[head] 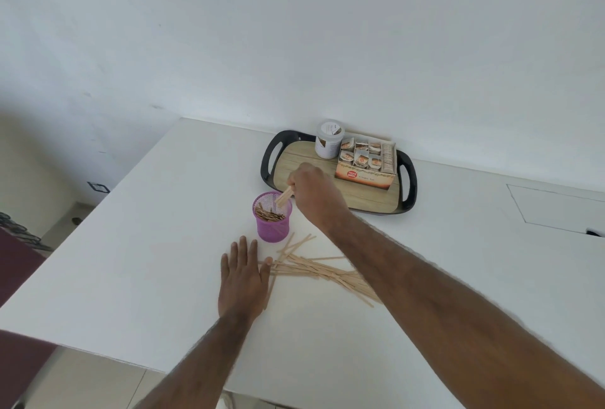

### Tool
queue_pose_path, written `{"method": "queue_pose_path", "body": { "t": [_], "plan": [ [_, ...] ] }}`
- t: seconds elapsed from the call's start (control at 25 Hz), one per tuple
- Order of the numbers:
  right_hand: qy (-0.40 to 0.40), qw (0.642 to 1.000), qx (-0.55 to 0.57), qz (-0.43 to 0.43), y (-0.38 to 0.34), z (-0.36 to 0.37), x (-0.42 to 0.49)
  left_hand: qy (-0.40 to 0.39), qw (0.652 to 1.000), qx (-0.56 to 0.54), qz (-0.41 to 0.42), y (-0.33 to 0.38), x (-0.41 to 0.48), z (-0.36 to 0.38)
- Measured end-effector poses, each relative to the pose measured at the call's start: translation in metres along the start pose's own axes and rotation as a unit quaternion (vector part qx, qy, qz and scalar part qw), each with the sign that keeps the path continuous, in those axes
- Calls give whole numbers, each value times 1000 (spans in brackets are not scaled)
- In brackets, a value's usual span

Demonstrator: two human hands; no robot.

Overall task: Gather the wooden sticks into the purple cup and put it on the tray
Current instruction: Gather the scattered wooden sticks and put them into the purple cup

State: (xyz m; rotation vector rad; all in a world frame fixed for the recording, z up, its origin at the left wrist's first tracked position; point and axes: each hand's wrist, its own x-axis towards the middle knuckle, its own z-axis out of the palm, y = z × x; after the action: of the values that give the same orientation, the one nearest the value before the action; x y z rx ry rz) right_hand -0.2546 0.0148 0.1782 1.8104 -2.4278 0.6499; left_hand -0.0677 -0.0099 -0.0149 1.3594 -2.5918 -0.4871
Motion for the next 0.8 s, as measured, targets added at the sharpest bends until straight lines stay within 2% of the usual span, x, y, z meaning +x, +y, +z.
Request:
{"method": "queue_pose_path", "body": {
  "t": [0.08,0.2,0.36,0.44,0.56,0.64,0.72,0.8],
  "plan": [
    [-53,994,-88,-34,-8,9,6,6,1000,-3,-5,1,0,-3],
    [-90,986,-129,-57,-10,22,9,-5,1000,11,-9,1,0,-3],
    [-126,986,-74,-75,-5,33,14,-4,1000,4,-6,0,1,-3],
    [-101,992,-31,-62,4,27,11,-3,1000,-1,-2,0,1,-3],
    [-42,998,42,7,35,10,-7,-12,999,-6,39,-2,-1,-3],
    [-43,995,47,83,73,1,-29,-27,995,8,99,-2,-3,0],
    [-125,975,22,183,117,-3,-63,-36,990,23,134,4,-4,5],
    [-222,935,-17,277,152,-2,-106,-45,989,27,139,13,-5,8]
  ]
}}
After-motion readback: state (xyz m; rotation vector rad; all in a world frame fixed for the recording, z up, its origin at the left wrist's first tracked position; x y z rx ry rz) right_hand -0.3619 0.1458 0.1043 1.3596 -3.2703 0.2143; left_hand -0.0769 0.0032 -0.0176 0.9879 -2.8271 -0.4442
